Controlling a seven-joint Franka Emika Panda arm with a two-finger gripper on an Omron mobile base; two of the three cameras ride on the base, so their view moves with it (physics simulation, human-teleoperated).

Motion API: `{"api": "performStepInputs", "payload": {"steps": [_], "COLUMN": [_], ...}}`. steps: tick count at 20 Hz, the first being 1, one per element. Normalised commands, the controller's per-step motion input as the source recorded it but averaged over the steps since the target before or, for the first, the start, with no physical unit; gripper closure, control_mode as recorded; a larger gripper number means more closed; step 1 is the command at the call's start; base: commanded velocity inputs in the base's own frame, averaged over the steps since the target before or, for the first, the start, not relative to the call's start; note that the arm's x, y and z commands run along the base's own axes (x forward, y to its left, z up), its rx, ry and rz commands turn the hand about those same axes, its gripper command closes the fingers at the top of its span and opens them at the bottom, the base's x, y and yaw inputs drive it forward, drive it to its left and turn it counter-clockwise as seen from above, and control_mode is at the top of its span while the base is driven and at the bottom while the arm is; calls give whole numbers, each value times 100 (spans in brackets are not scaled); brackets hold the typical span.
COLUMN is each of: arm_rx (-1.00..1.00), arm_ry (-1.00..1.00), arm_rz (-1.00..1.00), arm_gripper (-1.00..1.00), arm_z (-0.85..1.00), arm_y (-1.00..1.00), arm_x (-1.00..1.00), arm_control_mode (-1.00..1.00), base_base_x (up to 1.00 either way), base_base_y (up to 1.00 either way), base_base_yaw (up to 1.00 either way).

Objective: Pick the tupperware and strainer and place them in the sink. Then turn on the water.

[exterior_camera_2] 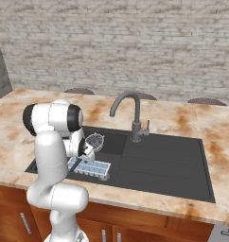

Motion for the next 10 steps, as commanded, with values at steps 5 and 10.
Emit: {"api": "performStepInputs", "payload": {"steps": [5, 10], "arm_rx": [0, -2], "arm_ry": [-1, -4], "arm_rz": [0, 0], "arm_gripper": [-100, -100], "arm_z": [4, 45], "arm_y": [0, 12], "arm_x": [-3, -30], "arm_control_mode": [-100, -100], "base_base_x": [0, 0], "base_base_y": [0, 0], "base_base_yaw": [0, 0]}}
